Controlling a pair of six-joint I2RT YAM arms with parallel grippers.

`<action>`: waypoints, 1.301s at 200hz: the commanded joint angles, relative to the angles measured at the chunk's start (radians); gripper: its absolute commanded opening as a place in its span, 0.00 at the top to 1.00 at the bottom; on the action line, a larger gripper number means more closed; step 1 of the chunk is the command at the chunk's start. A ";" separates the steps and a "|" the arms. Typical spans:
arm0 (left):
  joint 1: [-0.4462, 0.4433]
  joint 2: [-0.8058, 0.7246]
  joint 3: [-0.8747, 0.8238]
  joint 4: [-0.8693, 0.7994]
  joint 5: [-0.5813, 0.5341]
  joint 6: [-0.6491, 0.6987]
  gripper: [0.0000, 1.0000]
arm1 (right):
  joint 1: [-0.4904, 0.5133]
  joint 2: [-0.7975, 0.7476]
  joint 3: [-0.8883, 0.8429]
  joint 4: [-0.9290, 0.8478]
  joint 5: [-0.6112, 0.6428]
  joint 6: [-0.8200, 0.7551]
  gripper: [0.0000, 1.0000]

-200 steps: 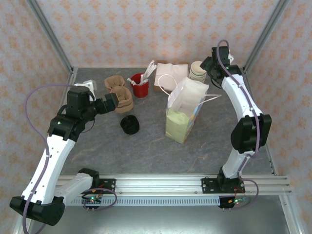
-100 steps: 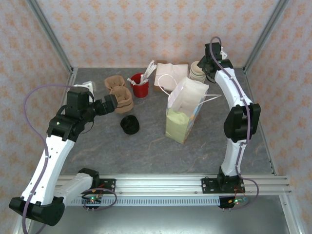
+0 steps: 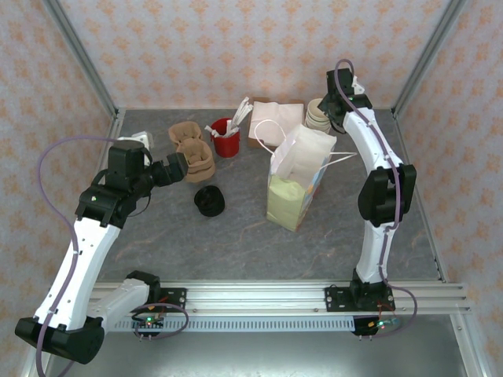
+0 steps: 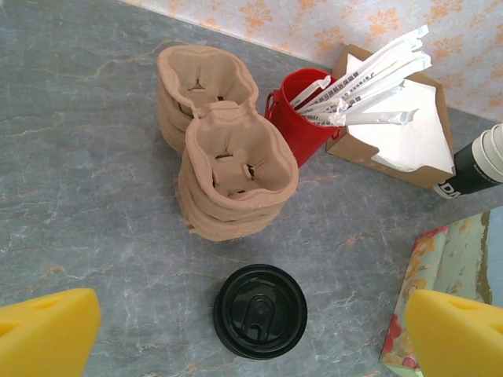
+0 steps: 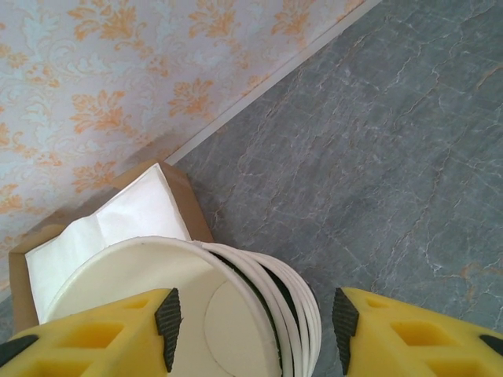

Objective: Pack the takeout coffee

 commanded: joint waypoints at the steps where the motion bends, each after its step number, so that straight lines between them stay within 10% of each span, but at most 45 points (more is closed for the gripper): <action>1: -0.005 -0.001 0.005 -0.041 -0.035 0.005 0.00 | 0.004 0.000 0.004 -0.023 0.039 0.003 0.47; 173: -0.006 -0.013 0.013 -0.052 -0.031 0.006 0.00 | 0.006 0.023 0.000 -0.018 0.040 0.017 0.64; 260: -0.006 -0.017 0.020 -0.063 -0.029 0.004 0.00 | 0.012 0.000 0.033 -0.032 0.031 -0.009 0.91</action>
